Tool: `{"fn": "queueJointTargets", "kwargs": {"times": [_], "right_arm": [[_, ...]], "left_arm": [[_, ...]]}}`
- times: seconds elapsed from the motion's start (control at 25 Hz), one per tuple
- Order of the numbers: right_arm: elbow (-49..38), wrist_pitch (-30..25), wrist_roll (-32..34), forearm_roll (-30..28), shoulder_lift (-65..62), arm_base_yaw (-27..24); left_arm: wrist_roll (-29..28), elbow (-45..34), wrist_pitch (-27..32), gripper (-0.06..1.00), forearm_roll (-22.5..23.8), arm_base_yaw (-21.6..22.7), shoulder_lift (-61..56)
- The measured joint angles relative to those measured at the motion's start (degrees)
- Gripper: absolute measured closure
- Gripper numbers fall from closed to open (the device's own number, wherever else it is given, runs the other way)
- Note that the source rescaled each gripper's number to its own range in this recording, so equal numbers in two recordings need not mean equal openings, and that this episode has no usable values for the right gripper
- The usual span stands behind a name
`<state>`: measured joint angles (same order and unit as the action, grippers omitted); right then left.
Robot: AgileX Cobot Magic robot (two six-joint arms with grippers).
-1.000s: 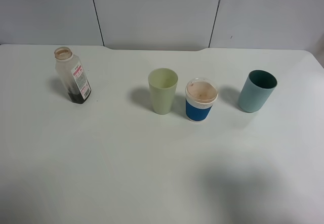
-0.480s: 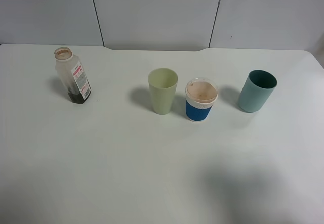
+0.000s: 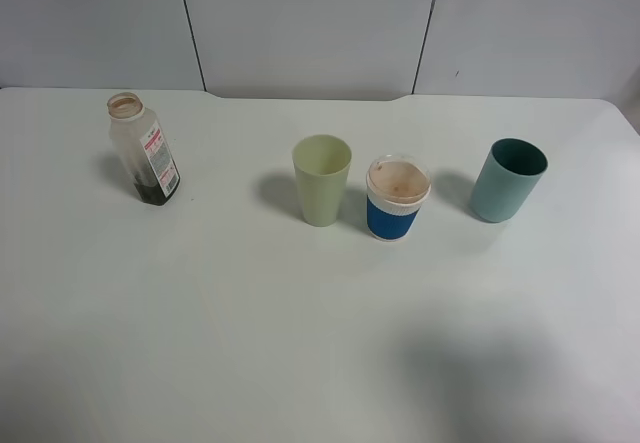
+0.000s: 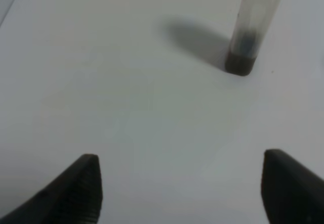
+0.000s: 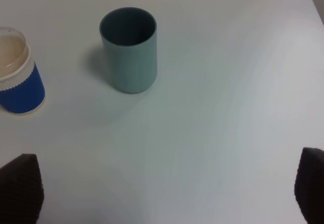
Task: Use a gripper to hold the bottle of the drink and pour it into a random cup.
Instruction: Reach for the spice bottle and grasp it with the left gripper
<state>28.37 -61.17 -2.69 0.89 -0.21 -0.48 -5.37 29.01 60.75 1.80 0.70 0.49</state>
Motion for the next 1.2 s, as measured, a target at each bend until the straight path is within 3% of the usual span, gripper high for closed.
{"fn": "queueJointTargets", "kwargs": {"times": [0.32, 0.56, 0.68, 0.76, 0.96, 1.2], "right_arm": [[0.00, 0.00, 0.00, 0.00, 0.00, 0.00], [0.00, 0.00, 0.00, 0.00, 0.00, 0.00], [0.00, 0.00, 0.00, 0.00, 0.00, 0.00], [0.00, 0.00, 0.00, 0.00, 0.00, 0.00], [0.00, 0.00, 0.00, 0.00, 0.00, 0.00], [0.00, 0.00, 0.00, 0.00, 0.00, 0.00]], "left_arm": [[0.00, 0.00, 0.00, 0.45, 0.00, 0.00, 0.00], [0.00, 0.00, 0.00, 0.18, 0.00, 0.00, 0.00], [-0.07, 0.29, -0.73, 0.13, 0.25, 0.00, 0.00], [-0.19, 1.53, -5.52, 0.13, 1.08, 0.00, 0.00], [-1.44, 6.44, -25.02, 0.13, 4.27, 0.00, 4.51], [-3.84, 7.41, -35.90, 0.13, 5.18, 0.00, 17.63]]}}
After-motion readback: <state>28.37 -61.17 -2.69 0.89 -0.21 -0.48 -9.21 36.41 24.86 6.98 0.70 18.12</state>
